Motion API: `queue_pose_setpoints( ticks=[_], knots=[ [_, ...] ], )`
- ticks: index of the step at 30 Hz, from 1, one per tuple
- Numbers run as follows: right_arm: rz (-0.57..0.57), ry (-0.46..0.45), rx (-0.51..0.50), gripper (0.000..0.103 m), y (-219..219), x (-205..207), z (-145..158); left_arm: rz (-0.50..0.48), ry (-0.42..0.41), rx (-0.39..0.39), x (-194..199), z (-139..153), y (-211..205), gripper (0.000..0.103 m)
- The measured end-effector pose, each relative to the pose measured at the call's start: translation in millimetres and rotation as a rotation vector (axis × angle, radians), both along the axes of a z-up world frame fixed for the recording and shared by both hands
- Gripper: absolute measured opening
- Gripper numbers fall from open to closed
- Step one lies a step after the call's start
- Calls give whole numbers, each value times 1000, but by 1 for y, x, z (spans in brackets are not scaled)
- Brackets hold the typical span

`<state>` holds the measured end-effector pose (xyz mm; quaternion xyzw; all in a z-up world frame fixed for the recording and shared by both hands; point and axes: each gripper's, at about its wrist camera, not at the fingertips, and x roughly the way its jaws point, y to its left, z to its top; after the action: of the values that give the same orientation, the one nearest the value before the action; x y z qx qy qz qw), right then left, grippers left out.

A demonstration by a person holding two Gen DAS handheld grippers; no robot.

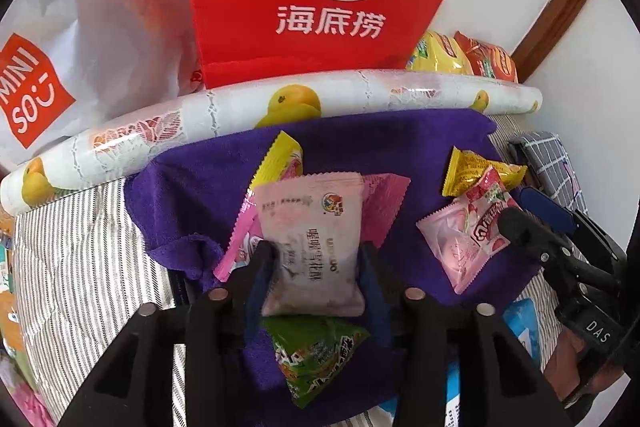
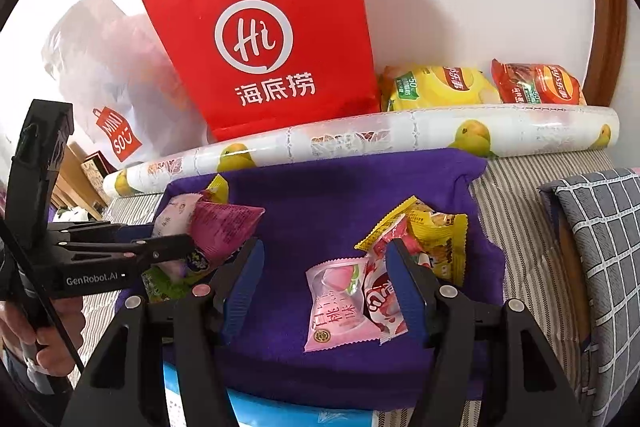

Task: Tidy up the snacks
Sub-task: 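Open the right tool to drop the peach bag while the left tool releases its bag, then move both open tools back toward the snack pile beside the tissue box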

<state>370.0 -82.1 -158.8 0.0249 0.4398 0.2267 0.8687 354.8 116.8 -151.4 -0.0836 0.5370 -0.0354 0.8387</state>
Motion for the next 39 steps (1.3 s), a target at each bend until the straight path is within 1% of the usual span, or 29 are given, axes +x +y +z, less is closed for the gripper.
queue_pose_setpoints(
  ticks=[2, 4, 5, 7, 9, 15, 20, 22, 27, 29, 32, 37, 39],
  knots=[
    [-2, -10, 1, 63, 1, -2, 3, 14, 14, 23, 1, 0, 0, 63],
    [5, -32, 6, 63, 2, -6, 9, 22, 0, 66, 0, 4, -2, 64],
    [7, -52, 7, 63, 2, -9, 13, 25, -4, 71, -1, 6, -2, 67],
    [1, -80, 7, 66, 1, -14, 20, 22, -20, 62, -3, 12, -2, 69],
    [-3, -101, 16, 73, 0, -20, 25, 17, -34, 59, -5, 17, -2, 71],
    [-22, -107, -28, 74, -3, -39, 35, -3, -81, 42, -14, 36, -6, 72],
    [-37, -103, -6, 74, -16, -66, 49, -43, -147, 31, -29, 60, -20, 75],
    [-50, -107, -13, 74, -20, -76, 54, -58, -166, 31, -37, 71, -23, 75],
    [-66, -131, -52, 74, -28, -105, 63, -35, -210, 25, -60, 92, -21, 75],
    [-66, -142, -68, 74, -31, -118, 66, -22, -211, 13, -72, 91, -17, 77],
    [-52, -144, -76, 74, -34, -141, 65, -18, -175, 3, -91, 82, -11, 77],
    [14, -84, -65, 73, -27, -173, 50, 15, -148, 10, -127, 72, 1, 77],
    [63, -56, -43, 73, -22, -186, 43, 30, -144, 4, -140, 70, 7, 77]
  ],
)
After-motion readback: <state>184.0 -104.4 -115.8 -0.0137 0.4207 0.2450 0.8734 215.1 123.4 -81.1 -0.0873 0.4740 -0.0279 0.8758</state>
